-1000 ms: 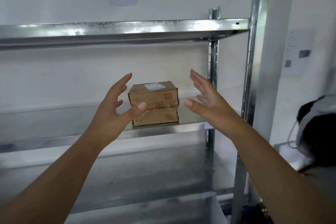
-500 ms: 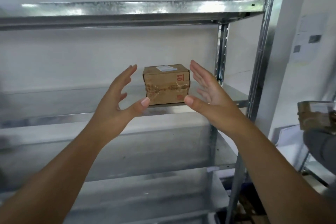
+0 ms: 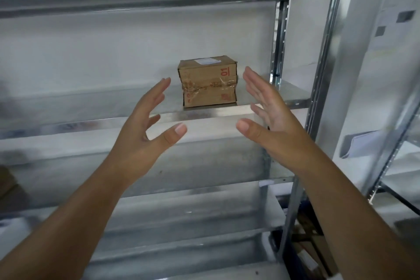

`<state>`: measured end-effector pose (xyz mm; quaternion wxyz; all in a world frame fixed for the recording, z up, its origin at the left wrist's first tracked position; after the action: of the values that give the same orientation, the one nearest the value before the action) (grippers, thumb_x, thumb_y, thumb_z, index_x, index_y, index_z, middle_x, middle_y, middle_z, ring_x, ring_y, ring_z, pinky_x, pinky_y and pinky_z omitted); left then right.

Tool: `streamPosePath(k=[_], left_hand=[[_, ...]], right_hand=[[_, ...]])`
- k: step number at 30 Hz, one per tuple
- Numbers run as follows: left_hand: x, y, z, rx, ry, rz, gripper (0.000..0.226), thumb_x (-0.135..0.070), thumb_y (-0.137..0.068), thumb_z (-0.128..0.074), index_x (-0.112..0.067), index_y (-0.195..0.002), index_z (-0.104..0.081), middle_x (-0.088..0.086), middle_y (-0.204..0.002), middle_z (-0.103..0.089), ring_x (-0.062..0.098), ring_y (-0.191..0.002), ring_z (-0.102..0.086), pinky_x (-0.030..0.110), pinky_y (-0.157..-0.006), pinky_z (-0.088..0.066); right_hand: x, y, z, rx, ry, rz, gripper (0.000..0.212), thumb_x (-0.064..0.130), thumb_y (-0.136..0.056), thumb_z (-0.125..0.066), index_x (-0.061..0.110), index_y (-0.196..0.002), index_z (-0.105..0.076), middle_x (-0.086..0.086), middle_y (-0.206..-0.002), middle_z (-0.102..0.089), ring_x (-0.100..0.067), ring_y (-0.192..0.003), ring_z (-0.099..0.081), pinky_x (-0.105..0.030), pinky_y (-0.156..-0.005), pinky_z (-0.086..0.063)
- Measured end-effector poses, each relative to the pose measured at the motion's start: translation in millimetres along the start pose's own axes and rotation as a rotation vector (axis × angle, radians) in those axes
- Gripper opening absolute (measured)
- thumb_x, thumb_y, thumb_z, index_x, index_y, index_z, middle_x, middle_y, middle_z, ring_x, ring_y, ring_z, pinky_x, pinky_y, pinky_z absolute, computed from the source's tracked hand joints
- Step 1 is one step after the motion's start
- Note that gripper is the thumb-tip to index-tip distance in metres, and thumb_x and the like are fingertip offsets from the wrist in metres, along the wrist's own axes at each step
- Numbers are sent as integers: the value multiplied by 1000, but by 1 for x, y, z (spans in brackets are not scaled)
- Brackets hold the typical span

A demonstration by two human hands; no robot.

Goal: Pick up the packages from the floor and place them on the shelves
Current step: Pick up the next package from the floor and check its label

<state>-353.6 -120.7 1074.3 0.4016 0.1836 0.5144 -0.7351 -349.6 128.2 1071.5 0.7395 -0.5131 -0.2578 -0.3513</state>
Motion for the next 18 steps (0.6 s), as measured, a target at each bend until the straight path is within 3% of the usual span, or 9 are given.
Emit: streamPosePath(k=[4,8,12,15,18], left_hand=[[9,32,-7,47,36,24,76,-59,-82,-67,-56,-153,-38,-30,-165,-40,-8,-152,-38,33,-122,-39],[27,72,-10,104,69,55,83,-58,-83,-66,-44,-159,-37,-29,-166,-39,-5,-153,-38,36,-123,-38],[51,120,-6,184,136,62,87,-70,-80,-71,-47,-157,-37,-26,-167,-40,-3,-153,-39,33,-121,-39],[67,159,-7,267,166,71,83,-56,-82,-70,-43,-157,-37,-21,-168,-40,-1,-154,-39,32,-120,-39],[77,195,-6,339,216,87,76,-59,-82,-72,-53,-150,-39,-26,-164,-43,0,-154,-39,32,-121,-38]], right_hand=[[-9,37,-18,19,-49,-52,93,81,-75,-69,64,-155,-25,34,-170,-23,3,-160,-20,-46,-132,-23],[-12,82,-43,24,-47,-136,94,85,-71,-69,67,-153,-25,38,-168,-22,0,-161,-18,-49,-133,-20],[-7,133,-68,-19,-11,-201,90,76,-79,-71,65,-155,-24,34,-171,-21,0,-162,-18,-49,-133,-21],[-1,171,-88,-66,11,-255,83,66,-82,-73,73,-148,-24,35,-170,-22,1,-161,-19,-49,-132,-22],[8,206,-114,-111,14,-318,83,66,-80,-74,74,-146,-24,34,-170,-22,-2,-162,-21,-49,-131,-26]])
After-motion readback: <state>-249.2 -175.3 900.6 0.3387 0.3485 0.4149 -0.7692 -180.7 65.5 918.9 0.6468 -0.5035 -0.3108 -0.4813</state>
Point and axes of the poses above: each hand's wrist, its own y-axis away from the middle knuckle, its own z-axis out of the back of the hand, x = y × z, the point moved 5 cm from there along -y, towards the middle knuckle
